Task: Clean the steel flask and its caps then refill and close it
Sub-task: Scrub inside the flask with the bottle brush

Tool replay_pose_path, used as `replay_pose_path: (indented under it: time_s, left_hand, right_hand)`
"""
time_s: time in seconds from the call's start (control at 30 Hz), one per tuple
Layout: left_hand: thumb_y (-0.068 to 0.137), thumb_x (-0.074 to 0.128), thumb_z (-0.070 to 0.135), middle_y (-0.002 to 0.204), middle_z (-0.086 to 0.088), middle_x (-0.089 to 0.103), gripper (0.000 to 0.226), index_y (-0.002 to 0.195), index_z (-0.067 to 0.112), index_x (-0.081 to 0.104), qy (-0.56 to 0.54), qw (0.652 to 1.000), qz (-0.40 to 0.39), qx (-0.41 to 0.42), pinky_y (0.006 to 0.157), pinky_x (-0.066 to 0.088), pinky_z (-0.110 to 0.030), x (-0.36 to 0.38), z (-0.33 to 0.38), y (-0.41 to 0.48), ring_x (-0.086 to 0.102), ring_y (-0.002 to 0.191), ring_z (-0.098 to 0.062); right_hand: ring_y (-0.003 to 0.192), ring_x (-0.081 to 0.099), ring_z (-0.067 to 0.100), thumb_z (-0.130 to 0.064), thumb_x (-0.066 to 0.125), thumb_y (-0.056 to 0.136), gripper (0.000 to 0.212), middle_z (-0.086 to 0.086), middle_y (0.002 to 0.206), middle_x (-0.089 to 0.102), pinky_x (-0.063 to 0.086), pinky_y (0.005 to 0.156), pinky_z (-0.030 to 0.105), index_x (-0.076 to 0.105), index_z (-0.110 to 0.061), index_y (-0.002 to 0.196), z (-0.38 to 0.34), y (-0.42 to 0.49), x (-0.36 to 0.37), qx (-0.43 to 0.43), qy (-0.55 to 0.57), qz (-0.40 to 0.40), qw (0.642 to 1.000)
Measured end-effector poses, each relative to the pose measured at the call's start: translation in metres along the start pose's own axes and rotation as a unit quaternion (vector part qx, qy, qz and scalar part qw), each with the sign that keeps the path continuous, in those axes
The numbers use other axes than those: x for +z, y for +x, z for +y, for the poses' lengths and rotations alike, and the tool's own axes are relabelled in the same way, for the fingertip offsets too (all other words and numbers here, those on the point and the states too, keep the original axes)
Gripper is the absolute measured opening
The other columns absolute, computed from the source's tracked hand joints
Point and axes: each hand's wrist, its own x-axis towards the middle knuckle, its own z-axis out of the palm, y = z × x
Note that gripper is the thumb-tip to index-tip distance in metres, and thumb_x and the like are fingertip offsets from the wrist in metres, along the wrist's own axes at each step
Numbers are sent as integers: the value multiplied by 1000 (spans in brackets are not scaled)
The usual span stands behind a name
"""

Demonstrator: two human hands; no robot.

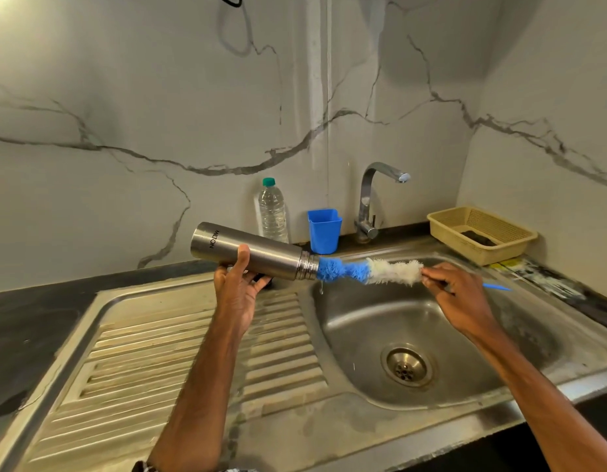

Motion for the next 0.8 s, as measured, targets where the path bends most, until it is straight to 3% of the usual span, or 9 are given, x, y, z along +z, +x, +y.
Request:
replay_pose_path:
  time_s: [0.17, 0.3, 0.37, 0.47, 0.57, 0.63, 0.73, 0.8]
  left_hand:
    - [94, 68, 17, 139, -19, 59, 62, 146, 4, 37, -1, 1000, 18, -11, 76, 62, -46, -1, 4, -1, 60, 124, -35]
    - [93, 68, 18, 139, -21, 58, 63, 146, 4, 37, -13, 1000, 19, -15, 75, 62, -47, -3, 8, 0, 59, 126, -36]
    - [95, 66, 19, 139, -22, 57, 60, 146, 4, 38, -22, 999, 21, -18, 80, 58, -50, -4, 8, 0, 57, 128, -37]
    - [95, 66, 20, 138, -21, 58, 59, 145, 4, 38, -10, 999, 26, -20, 79, 58, -49, -7, 8, 1, 57, 128, -36]
    - [96, 65, 21, 137, -20, 59, 57, 145, 5, 40, -4, 1000, 21, -21, 86, 57, -52, -8, 8, 3, 58, 127, -34]
    - [96, 65, 21, 138, -21, 58, 55, 144, 7, 42, -12, 1000, 13, -20, 95, 53, -57, -7, 8, 3, 57, 128, -35]
    - [97, 63, 20, 139, -21, 57, 52, 143, 7, 42, -16, 1000, 9, -19, 89, 55, -54, -7, 9, 2, 56, 129, -35]
    - [97, 64, 21, 139, -21, 57, 54, 144, 8, 41, -24, 999, 15, -20, 89, 55, -54, -6, 8, 1, 55, 129, -36]
  right_hand:
    - [86, 62, 10, -18, 63, 95, 22, -13, 92, 65, 49, 89, 54, 72, -22, 114, 2, -3, 4, 17, 36, -19, 999]
    - [92, 67, 10, -9, 64, 95, 29, -6, 95, 72, 51, 80, 27, 68, -14, 123, -7, -8, 6, 54, 106, -44, 992]
    - [94, 67, 8, -7, 64, 95, 32, -4, 93, 73, 50, 82, 23, 64, -17, 125, -11, -10, 6, 71, 141, -56, 986]
    - [90, 64, 4, -6, 64, 94, 19, -1, 94, 75, 49, 91, 29, 74, -19, 103, -12, -12, 5, 75, 155, -86, 981]
    - [86, 62, -3, -3, 63, 94, 26, 5, 97, 75, 45, 90, 17, 75, -21, 79, -17, -15, 3, 94, 180, -101, 974]
    - [84, 60, -5, -2, 63, 94, 27, 11, 103, 75, 47, 88, 14, 74, -21, 77, -20, -14, 1, 103, 194, -99, 970]
    - [84, 57, -6, -1, 61, 95, 20, 17, 112, 72, 40, 77, -3, 75, -11, 84, -23, -14, -1, 116, 187, -121, 968]
    - [92, 58, 1, 0, 60, 95, 17, 20, 116, 70, 36, 72, -7, 74, -6, 89, -21, -13, -1, 120, 180, -130, 968]
